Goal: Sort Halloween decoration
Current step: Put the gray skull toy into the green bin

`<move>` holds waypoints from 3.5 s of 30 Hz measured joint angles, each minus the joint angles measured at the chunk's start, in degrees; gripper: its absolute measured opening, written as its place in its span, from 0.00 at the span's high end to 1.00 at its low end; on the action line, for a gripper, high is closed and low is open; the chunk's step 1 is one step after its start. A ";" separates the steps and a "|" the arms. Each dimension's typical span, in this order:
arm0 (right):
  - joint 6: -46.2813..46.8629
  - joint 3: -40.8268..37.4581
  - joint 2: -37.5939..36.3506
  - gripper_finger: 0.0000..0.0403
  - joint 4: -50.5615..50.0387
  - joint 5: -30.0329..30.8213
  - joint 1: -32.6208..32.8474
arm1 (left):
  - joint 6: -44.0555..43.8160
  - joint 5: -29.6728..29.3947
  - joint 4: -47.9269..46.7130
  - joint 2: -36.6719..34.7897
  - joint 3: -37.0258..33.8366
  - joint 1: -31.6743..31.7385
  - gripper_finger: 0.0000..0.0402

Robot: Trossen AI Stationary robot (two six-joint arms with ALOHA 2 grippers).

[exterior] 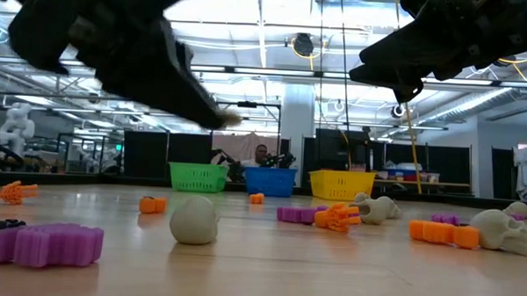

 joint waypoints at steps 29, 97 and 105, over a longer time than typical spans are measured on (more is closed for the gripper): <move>-0.13 0.00 0.00 0.60 -0.23 -0.01 -0.01 | 63.33 -17.45 0.08 -9.73 0.00 0.24 0.77; -0.01 0.00 0.00 0.60 -0.59 0.00 -0.02 | -26.59 -17.12 0.09 -9.71 0.00 0.26 0.77; 0.02 0.00 0.00 0.60 -0.58 0.00 -0.02 | -23.85 -21.13 0.13 -9.67 0.00 1.30 0.77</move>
